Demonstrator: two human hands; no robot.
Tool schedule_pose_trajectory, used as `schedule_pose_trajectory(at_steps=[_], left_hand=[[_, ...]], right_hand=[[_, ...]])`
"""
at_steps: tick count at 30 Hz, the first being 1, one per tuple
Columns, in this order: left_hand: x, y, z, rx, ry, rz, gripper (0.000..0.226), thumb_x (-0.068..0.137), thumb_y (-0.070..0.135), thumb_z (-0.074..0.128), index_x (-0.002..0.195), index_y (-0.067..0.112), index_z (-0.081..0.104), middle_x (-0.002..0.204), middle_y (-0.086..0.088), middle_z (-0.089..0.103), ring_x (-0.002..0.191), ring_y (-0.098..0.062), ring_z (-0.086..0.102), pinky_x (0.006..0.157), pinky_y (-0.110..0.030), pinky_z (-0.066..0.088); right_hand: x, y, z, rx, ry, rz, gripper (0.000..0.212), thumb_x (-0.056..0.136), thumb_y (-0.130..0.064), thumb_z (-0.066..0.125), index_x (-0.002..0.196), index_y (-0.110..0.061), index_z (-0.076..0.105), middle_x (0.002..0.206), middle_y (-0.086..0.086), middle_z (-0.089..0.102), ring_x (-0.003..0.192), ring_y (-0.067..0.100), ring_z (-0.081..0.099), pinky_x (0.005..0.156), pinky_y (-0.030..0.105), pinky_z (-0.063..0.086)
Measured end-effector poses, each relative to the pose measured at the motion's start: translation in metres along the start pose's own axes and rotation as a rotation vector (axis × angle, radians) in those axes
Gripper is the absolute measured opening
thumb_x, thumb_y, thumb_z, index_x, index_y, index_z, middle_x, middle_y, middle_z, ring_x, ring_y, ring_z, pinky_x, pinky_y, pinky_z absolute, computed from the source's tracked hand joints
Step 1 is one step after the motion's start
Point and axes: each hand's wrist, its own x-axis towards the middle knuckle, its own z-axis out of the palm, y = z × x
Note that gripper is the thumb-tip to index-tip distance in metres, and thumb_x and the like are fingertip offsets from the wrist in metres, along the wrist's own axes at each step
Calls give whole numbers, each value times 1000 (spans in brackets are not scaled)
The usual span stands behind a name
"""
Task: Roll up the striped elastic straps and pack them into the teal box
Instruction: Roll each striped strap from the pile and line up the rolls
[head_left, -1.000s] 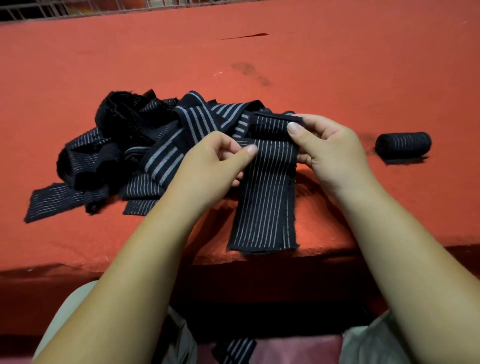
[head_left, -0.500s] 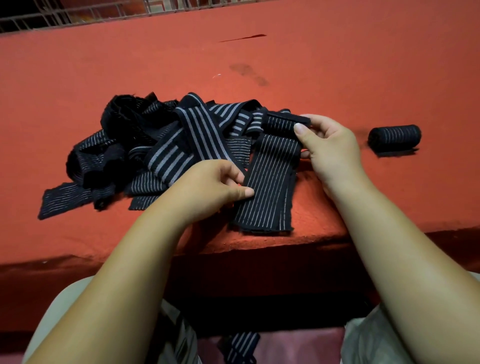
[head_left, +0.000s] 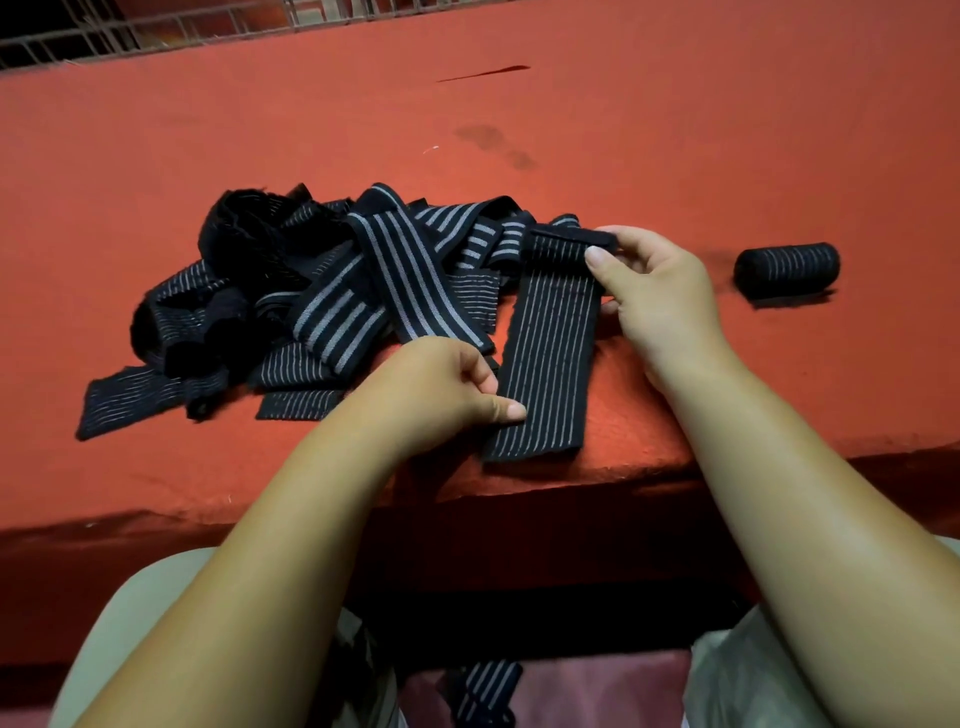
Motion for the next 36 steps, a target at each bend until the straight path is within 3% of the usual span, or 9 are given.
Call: schedule_pose_trajectory(at_steps=[5, 10, 12, 15, 19, 25, 28, 30, 36], left_hand=[[0, 4, -4, 144, 29, -5, 43, 74, 58, 94, 83, 21, 73, 77, 2, 77, 76, -17, 73, 76, -39, 62], [14, 8, -13, -232, 251, 106, 30, 94, 51, 80, 108, 27, 70, 95, 6, 78, 80, -15, 77, 66, -36, 62], [21, 13, -18, -297, 308, 172, 40, 96, 50, 78, 128, 30, 65, 111, 12, 76, 95, -4, 74, 84, -29, 59], [29, 18, -22, -519, 309, 298, 58, 92, 50, 78, 143, 30, 60, 123, 10, 75, 115, -4, 72, 108, -42, 57], [23, 30, -30, -694, 274, 470, 37, 105, 22, 72, 141, 25, 64, 109, 2, 76, 100, -9, 72, 88, -28, 56], [17, 33, -35, -777, 308, 576, 28, 101, 10, 73, 127, 21, 73, 106, -17, 77, 100, -25, 73, 92, -40, 58], [14, 33, -34, -766, 348, 584, 28, 99, 9, 75, 124, 22, 74, 109, -28, 74, 99, -27, 73, 95, -46, 59], [13, 34, -32, -758, 373, 580, 28, 98, 8, 76, 123, 21, 74, 100, -28, 71, 94, -24, 70, 91, -43, 58], [13, 38, -26, -764, 464, 521, 27, 95, 11, 81, 119, 22, 74, 85, -10, 65, 81, -16, 63, 77, -34, 54]], right_hand=[[-4, -12, 0, 37, -50, -15, 23, 101, -8, 71, 113, -28, 74, 97, -6, 74, 76, 5, 67, 61, 22, 55], [-5, -24, -1, 34, -95, -96, 27, 100, -10, 73, 122, -25, 74, 107, -1, 75, 86, 8, 68, 67, 25, 55], [-8, -28, -1, 47, -121, -119, 26, 99, -14, 74, 119, -28, 75, 110, 1, 77, 90, 11, 70, 71, 29, 56], [-13, -37, -1, 75, -185, -156, 26, 99, -13, 72, 121, -27, 74, 113, 5, 77, 94, 13, 69, 75, 32, 57], [-20, -54, -2, 55, -274, -210, 30, 102, -6, 69, 126, -23, 72, 112, 0, 78, 96, 10, 69, 75, 28, 57], [-27, -67, -2, 0, -308, -249, 30, 106, -12, 67, 134, -23, 69, 107, 31, 73, 90, 21, 69, 88, 54, 61], [-29, -69, -1, 16, -321, -214, 31, 107, -11, 64, 138, -18, 66, 91, 21, 75, 85, 20, 70, 83, 49, 61], [-30, -68, 0, 20, -325, -191, 30, 108, -12, 63, 138, -16, 66, 92, 11, 77, 87, 18, 71, 88, 47, 60], [-32, -68, 0, 24, -352, -186, 27, 111, -12, 58, 135, -14, 68, 111, 18, 80, 108, 29, 77, 103, 49, 57]])
